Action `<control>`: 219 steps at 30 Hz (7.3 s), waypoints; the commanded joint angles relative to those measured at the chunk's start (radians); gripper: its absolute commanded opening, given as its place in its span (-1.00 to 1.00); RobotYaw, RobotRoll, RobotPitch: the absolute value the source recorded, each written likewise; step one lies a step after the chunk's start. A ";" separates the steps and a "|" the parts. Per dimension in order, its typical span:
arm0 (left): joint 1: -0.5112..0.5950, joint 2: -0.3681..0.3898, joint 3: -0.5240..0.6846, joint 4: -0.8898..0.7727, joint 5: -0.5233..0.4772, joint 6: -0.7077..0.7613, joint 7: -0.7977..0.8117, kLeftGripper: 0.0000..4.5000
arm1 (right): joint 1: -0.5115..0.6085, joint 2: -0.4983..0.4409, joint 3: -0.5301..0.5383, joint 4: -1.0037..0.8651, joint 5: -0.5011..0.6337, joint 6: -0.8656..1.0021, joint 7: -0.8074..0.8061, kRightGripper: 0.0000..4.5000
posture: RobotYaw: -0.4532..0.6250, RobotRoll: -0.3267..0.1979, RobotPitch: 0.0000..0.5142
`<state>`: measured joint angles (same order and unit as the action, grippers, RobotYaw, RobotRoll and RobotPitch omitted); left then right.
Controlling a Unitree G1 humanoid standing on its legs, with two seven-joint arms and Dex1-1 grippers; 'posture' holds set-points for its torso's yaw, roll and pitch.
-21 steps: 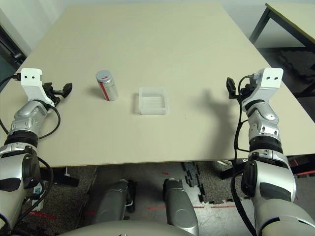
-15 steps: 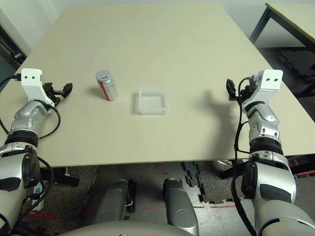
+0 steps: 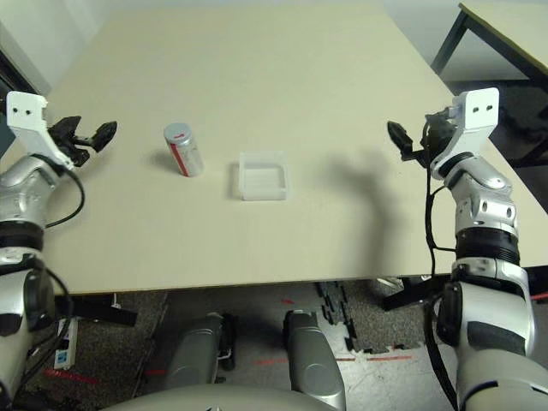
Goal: Pour the medicine from the bottle into the box.
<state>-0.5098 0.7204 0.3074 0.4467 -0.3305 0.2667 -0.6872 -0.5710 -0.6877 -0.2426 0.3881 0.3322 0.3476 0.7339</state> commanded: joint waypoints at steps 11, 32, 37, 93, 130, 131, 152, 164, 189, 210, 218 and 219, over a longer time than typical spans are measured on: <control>0.063 -0.103 -0.144 -0.290 -0.056 0.155 -0.077 0.97 | 0.073 0.010 0.174 -0.416 0.097 0.385 0.077 1.00 | -0.05 0.25 -0.53; -0.189 -0.272 -0.233 0.230 0.112 -0.154 -0.061 0.97 | 0.024 0.083 0.237 -0.399 0.058 0.341 0.077 1.00 | -0.20 0.25 -0.55; -0.222 -0.302 -0.245 0.314 0.137 -0.201 -0.059 0.97 | 0.035 0.086 0.227 -0.406 0.060 0.338 0.065 1.00 | -0.23 0.25 -0.56; -0.299 -0.229 -0.474 -0.183 0.026 0.226 -0.602 0.21 | -0.371 0.233 0.386 -0.403 0.116 0.409 0.279 1.00 | -0.06 0.25 -0.68; -0.316 -0.241 -0.567 -0.619 -0.129 0.428 -0.651 0.21 | -0.725 0.323 0.516 0.193 0.249 0.124 0.881 0.15 | 0.19 0.25 -0.49; -0.314 -0.241 -0.568 -0.628 -0.132 0.434 -0.648 0.21 | -0.731 0.324 0.527 0.214 0.254 0.107 0.881 0.15 | 0.19 0.25 -0.49; -0.313 -0.229 -0.529 -0.521 -0.094 0.389 -0.606 0.21 | -0.608 0.076 0.495 0.143 0.164 0.109 0.849 0.83 | 0.01 0.25 -0.49; -0.310 -0.204 -0.498 -0.364 -0.037 0.275 -0.552 0.21 | -0.410 -0.014 0.360 -0.230 0.186 0.359 0.611 1.00 | -0.03 0.25 -0.58; -0.357 -0.246 -0.511 -0.048 0.100 0.098 -0.504 0.21 | -0.469 0.256 0.479 -0.316 0.045 0.459 0.239 1.00 | -0.01 0.25 -0.62; -0.356 -0.274 -0.515 -0.053 0.107 0.104 -0.512 0.21 | -0.483 0.311 0.508 -0.191 -0.090 0.320 0.223 1.00 | -0.02 0.25 -0.61; -0.345 -0.264 -0.508 -0.042 0.108 0.099 -0.510 0.21 | -0.463 0.251 0.472 -0.205 -0.089 0.337 0.232 1.00 | -0.04 0.25 -0.62; -0.343 -0.262 -0.507 -0.042 0.108 0.099 -0.510 0.21 | -0.460 0.243 0.469 -0.208 -0.088 0.341 0.233 1.00 | -0.04 0.25 -0.62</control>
<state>-0.8581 0.4452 -0.2028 0.4094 -0.2307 0.3697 -1.1831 -1.0455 -0.4056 0.2634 0.1690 0.2597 0.6747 0.9806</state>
